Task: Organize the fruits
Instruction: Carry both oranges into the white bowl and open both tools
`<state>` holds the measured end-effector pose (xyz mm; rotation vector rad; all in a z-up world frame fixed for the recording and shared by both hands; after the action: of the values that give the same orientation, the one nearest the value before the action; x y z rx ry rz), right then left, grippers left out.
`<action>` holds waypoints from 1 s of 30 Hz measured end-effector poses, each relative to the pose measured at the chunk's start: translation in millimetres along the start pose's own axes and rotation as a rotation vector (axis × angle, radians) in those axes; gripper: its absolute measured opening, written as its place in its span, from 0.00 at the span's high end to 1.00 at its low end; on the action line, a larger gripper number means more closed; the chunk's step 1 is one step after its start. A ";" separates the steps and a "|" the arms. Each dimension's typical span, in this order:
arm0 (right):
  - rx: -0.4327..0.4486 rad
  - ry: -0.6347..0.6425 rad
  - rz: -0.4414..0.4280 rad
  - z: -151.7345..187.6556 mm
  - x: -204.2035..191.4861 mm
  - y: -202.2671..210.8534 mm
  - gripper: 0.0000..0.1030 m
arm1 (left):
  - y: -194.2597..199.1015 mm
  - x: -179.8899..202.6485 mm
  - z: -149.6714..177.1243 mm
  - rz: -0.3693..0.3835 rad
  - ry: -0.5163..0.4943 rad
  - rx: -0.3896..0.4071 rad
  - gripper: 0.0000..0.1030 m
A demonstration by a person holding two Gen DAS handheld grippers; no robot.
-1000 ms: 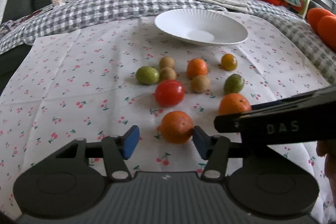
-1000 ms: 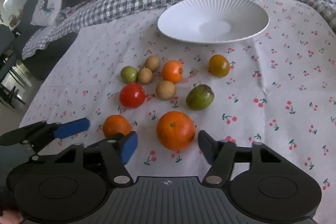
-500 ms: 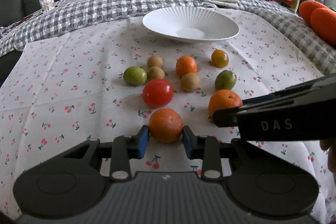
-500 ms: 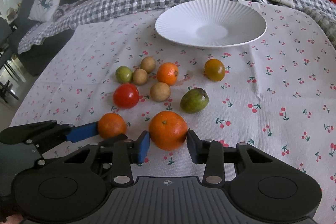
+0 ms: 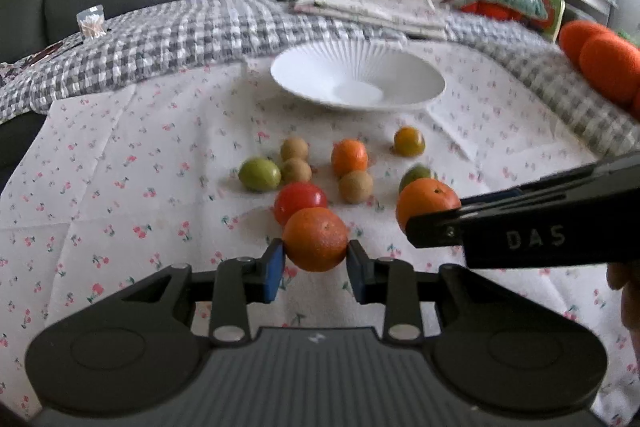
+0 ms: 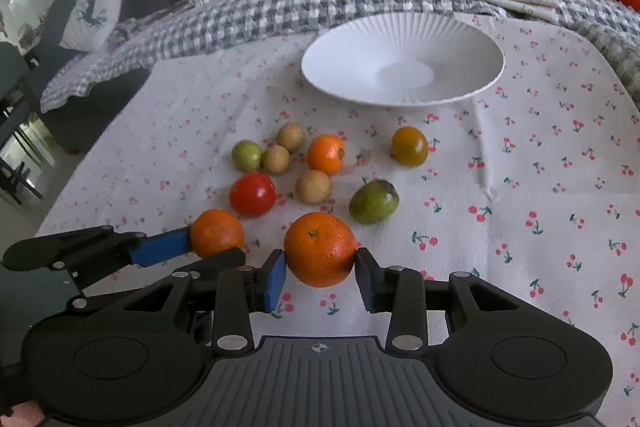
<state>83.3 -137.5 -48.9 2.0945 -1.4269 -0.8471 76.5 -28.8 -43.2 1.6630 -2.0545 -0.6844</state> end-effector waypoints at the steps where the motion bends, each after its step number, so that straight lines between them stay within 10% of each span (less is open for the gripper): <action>1: 0.006 -0.006 -0.004 -2.5 0.4 3.0 0.64 | 3.0 -1.7 -4.4 -0.001 0.001 0.013 0.69; 11: 0.110 -0.078 -0.027 -49.0 20.1 38.1 0.64 | 21.4 -16.0 -56.6 0.028 0.032 0.079 0.69; 30: 0.107 -0.095 0.103 -110.1 89.3 -10.3 0.64 | -79.6 10.9 -118.8 0.051 -0.037 0.096 0.69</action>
<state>192.5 -213.7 1.0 2.0618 -1.6491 -0.8567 206.7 -66.9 3.3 1.6547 -2.1793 -0.6130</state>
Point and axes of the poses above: each gripper's, at about its wrist camera, not at the fingertips, and y roughly against the way its jaws point, x to its right, z to its underside, the point moved 10 cm from there along -y, roughly the way its jaws point, and after that the axes turned 5 degrees about x, right-handed, at the moved point
